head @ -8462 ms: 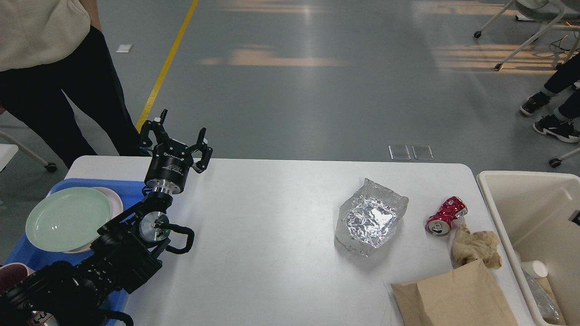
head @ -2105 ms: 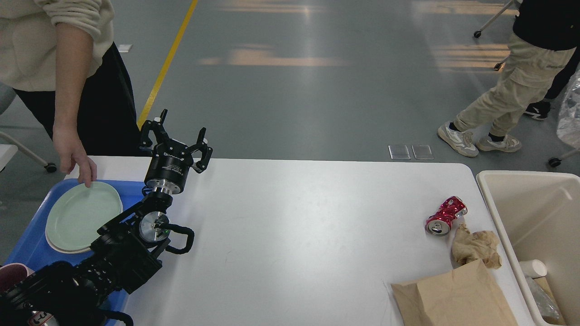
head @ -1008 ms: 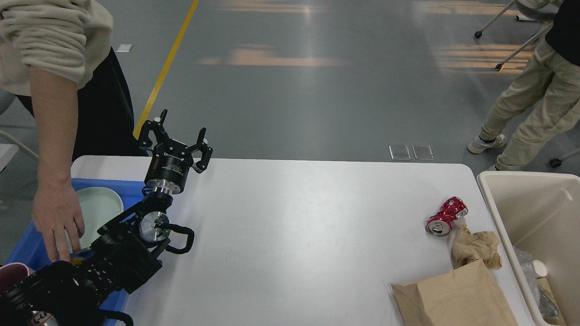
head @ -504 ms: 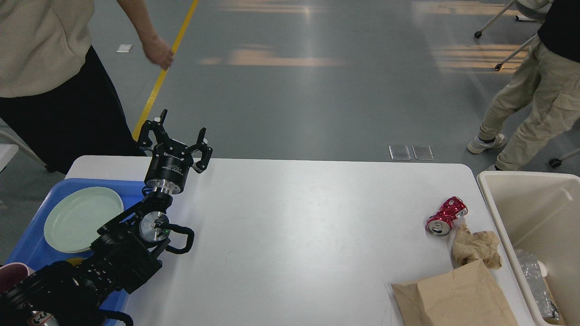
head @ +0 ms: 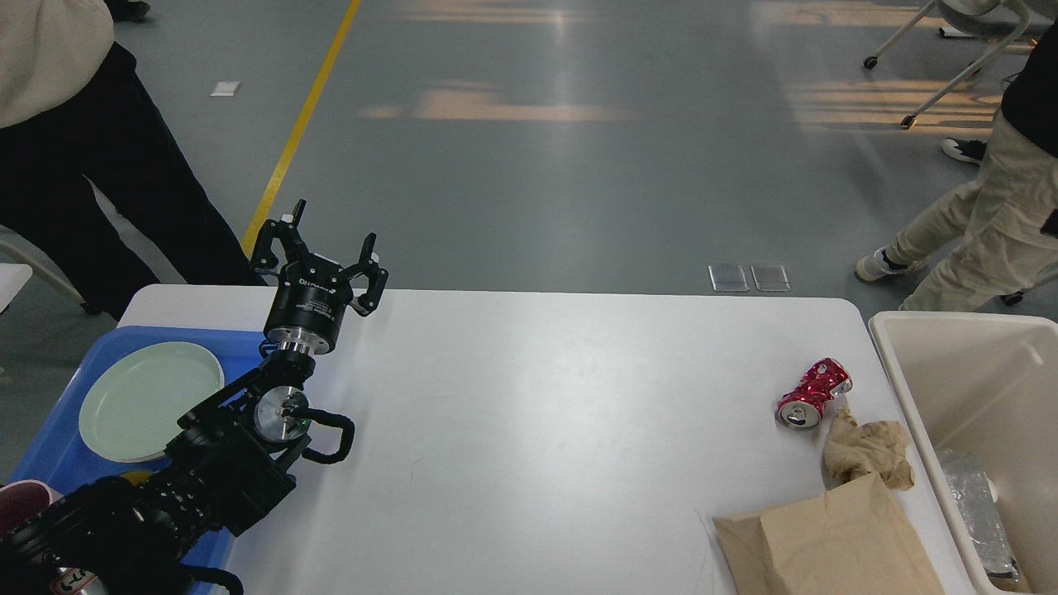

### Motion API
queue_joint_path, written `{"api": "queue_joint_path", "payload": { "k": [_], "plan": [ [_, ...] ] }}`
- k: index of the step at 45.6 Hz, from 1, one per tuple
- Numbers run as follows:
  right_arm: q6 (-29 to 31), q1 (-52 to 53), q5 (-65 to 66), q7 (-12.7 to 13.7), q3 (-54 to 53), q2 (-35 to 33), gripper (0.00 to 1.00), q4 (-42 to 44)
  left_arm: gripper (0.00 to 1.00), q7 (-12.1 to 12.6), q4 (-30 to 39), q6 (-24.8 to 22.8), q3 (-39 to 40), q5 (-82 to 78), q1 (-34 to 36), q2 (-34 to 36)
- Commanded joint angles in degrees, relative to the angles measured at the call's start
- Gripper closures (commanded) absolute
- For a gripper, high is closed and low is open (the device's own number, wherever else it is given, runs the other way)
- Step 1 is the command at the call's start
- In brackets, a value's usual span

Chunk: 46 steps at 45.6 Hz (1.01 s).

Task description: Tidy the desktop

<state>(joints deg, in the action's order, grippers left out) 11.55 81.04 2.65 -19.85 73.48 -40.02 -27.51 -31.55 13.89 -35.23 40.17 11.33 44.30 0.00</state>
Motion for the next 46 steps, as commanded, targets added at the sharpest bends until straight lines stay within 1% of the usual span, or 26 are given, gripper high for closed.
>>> {"api": "queue_joint_path", "payload": {
  "k": [1,16,25,26,31,37,46],
  "plan": [
    [3.2,6.4,0.2,0.2,3.6,2.7,0.00,0.0,0.04,0.0,0.0,0.0,0.0,0.0,0.0,0.0],
    [13.4,23.8,6.2,0.3,5.1,12.1,0.00,-2.1,0.04,0.0,0.0,0.0,0.0,0.0,0.0,0.0],
    [18.8,28.4,6.5,0.3,5.4,20.1,0.00,-2.3,0.04,0.0,0.0,0.0,0.0,0.0,0.0,0.0],
    [19.4,28.8,6.6,0.3,5.5,22.1,0.00,-3.0,0.04,0.0,0.0,0.0,0.0,0.0,0.0,0.0],
    [19.8,29.0,6.9,0.3,5.5,26.5,0.00,-5.2,0.04,0.0,0.0,0.0,0.0,0.0,0.0,0.0],
    [19.7,26.6,6.9,0.3,4.8,31.9,0.00,-6.7,0.04,0.0,0.0,0.1,0.0,0.0,0.0,0.0],
    [18.8,14.3,7.0,0.3,5.0,36.5,0.00,-5.9,0.04,0.0,0.0,0.1,0.0,-0.1,0.0,0.0]
  ]
}}
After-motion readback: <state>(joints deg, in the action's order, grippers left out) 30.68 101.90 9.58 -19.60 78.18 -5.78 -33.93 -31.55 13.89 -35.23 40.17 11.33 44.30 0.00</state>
